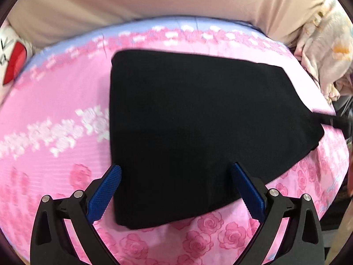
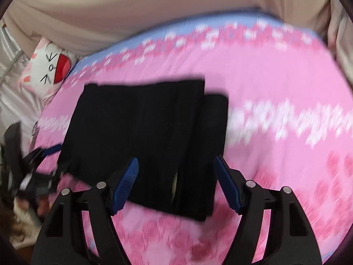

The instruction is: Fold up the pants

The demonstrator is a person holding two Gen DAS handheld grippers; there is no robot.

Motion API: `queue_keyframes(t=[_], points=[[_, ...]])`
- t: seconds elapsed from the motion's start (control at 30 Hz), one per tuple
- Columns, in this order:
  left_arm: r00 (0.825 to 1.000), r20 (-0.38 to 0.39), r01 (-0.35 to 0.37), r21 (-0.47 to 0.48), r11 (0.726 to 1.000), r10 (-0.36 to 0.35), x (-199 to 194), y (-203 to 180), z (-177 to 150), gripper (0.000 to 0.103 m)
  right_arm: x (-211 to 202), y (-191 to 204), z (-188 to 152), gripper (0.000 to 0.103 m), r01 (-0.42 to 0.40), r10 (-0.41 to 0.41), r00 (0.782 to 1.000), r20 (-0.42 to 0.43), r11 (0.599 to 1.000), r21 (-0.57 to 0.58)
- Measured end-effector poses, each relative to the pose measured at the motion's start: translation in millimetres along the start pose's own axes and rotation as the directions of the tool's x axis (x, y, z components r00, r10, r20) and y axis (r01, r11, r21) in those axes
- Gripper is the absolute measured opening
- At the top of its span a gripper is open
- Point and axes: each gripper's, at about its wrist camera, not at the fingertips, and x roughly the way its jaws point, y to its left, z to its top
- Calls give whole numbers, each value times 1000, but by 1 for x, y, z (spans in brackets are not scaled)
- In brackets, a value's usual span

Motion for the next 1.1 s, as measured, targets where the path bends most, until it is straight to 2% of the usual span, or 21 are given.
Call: queue_keyframes(t=[0.07, 0.13, 0.2, 0.3, 0.37, 0.43, 0.47, 0.5, 0.53, 0.57, 0.63, 0.67, 0.7, 0.73, 0.77, 0.8, 0.87, 0.9, 1.0, 1.07, 1.1], points=[[1000, -5, 6, -11, 1000, -6, 5, 1, 3, 97, 10, 1, -4, 70, -10, 10, 1000, -7, 1000, -3], [1000, 4, 17, -11, 1000, -17, 8, 0, 7, 96, 12, 10, -4, 60, 19, -19, 1000, 17, 999, -38], [1000, 19, 9, 16, 1000, -9, 7, -1, 12, 65, 7, 22, 1, 39, 47, -44, 998, 39, 995, -83], [998, 36, 53, 34, 998, -54, -12, 0, 27, 31, -19, 36, 11, 23, 97, -83, 991, 101, 986, -138], [995, 60, 72, 37, 997, -74, -30, 4, 35, 29, -45, 37, 12, 9, 110, -89, 984, 153, 985, -131], [998, 29, 51, 31, 998, -52, -22, 9, 34, 26, -47, 19, 6, 9, 137, -121, 982, 144, 985, -105], [999, -9, 39, 30, 999, -39, -7, 10, 31, 34, -31, -1, 0, 9, 146, -139, 985, 102, 987, -61], [999, -13, 34, 18, 999, -34, 4, 12, 27, 36, -13, -17, -5, 9, 184, -182, 981, 62, 983, -25], [1000, 18, 22, 3, 1000, -22, 4, 15, 24, 38, -1, -30, -12, 9, 247, -247, 968, 37, 969, 8], [999, 43, -3, -6, 1000, 3, -1, 16, 22, 39, 3, -41, -21, 10, 231, -233, 972, 37, 971, 59], [997, 68, -41, -18, 999, 43, -16, 17, 22, 59, -17, -46, -30, 13, 110, -126, 986, 113, 985, 132], [997, 73, -29, -36, 999, 31, -23, 22, 22, 79, -28, -45, -32, 15, 71, -93, 984, 151, 987, 144], [996, 87, 7, -62, 998, -2, -31, 27, 20, 86, -34, -45, -33, 22, 43, -70, 982, 173, 987, 153], [995, 94, 21, -81, 996, -13, -34, 32, 19, 86, -40, -47, -35, 32, -15, -19, 982, 190, 985, 175], [995, 96, 23, -98, 995, -13, -37, 35, 19, 86, -42, -48, -36, 57, -45, 9, 982, 190, 982, 185], [996, 90, 28, -117, 993, -18, -38, 39, 18, 86, -41, -48, -39, 76, -76, 38, 981, 189, 977, 200], [996, 59, 79, -163, 983, -70, -33, 46, 14, 86, -35, -49, -43, 79, -120, 83, 982, 168, 967, 224], [989, 33, 148, -205, 967, -145, -28, 50, 9, 86, -31, -51, -48, 79, -147, 109, 981, 161, 959, 243], [947, -10, 301, -325, 897, -321, -13, 58, -4, 86, -17, -53, -62, 79, -215, 178, 973, 144, 929, 303], [959, -9, 264, -321, 910, -282, -10, 58, -9, 86, -17, -49, -69, 81, -237, 191, 967, 171, 922, 305], [954, -29, 272, -330, 904, -298, -4, 58, -11, 86, -17, -49, -70, 85, -260, 214, 961, 176, 913, 314]])
